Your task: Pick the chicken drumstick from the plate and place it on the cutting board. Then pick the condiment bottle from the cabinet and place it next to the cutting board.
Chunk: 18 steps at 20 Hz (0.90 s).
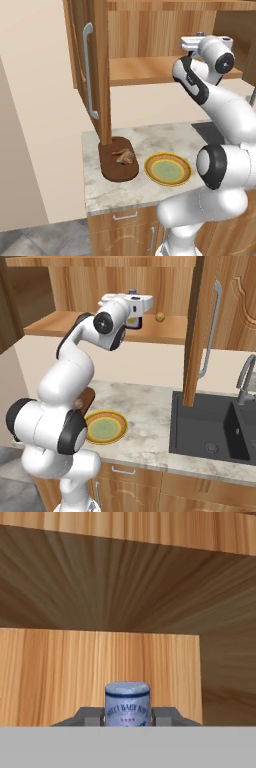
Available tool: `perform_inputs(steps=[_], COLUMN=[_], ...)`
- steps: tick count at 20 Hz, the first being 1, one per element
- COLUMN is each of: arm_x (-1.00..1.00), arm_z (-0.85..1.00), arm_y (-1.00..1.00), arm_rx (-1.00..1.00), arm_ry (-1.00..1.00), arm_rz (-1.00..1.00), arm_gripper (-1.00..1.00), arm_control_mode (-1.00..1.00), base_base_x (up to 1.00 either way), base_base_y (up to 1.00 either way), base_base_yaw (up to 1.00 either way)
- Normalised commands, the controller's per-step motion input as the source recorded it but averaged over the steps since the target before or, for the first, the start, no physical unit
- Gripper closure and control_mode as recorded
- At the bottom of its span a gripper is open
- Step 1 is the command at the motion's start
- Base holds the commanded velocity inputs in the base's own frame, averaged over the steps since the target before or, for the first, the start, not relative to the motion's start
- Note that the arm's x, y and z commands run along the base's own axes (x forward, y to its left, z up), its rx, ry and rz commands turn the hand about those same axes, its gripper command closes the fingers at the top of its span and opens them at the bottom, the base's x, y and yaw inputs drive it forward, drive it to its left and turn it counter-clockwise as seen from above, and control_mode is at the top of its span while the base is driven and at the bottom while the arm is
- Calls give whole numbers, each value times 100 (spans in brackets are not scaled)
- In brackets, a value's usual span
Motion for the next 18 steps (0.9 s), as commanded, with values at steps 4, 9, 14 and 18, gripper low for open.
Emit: perform_inputs(steps=[4, 9, 14, 18], arm_x=[-31, -38, -49, -58], arm_z=[10, 0, 0, 0], arm_y=[0, 0, 0, 0], arm_rx=[0, 0, 0, 0], arm_ry=[0, 0, 0, 0], arm_rz=[1, 0, 0, 0], arm_gripper=[100, 100, 100, 100], arm_control_mode=[-100, -100, -100, -100], base_base_x=[0, 0, 0, 0], base_base_y=[0, 0, 0, 0], base_base_yaw=[0, 0, 0, 0])
